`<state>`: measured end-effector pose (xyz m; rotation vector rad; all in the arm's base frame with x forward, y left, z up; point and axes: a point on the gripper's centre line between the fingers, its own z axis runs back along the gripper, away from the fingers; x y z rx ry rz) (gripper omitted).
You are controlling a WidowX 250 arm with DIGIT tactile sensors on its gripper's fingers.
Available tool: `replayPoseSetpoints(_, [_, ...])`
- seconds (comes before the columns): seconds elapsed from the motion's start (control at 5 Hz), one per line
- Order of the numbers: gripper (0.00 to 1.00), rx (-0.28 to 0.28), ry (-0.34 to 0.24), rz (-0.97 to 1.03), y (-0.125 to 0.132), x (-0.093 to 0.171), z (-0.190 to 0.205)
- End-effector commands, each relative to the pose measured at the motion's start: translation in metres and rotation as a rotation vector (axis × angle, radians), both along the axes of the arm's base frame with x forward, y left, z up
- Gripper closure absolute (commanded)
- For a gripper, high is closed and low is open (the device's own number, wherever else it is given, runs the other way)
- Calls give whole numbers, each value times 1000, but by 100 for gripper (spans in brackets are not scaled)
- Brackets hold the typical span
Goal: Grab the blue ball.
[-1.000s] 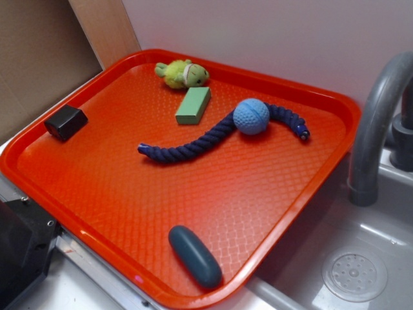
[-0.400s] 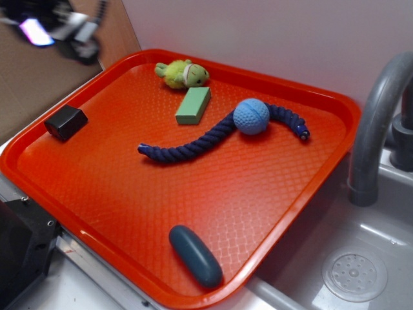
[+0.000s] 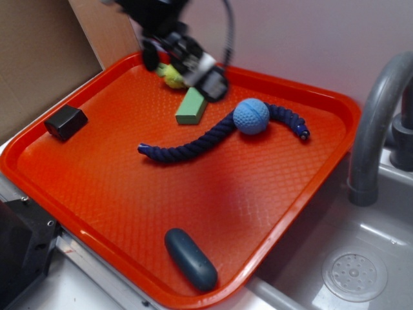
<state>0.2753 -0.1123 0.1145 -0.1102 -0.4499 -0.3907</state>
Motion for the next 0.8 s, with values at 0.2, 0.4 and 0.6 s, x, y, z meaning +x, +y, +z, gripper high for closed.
replayPoseSetpoints(0.2, [0,395,-156,29,-21,35,-20])
replayPoseSetpoints(0.4, [0,403,-198,51,-17,38,-19])
replayPoseSetpoints(0.6, [0,283,-137,0,-18,36,-20])
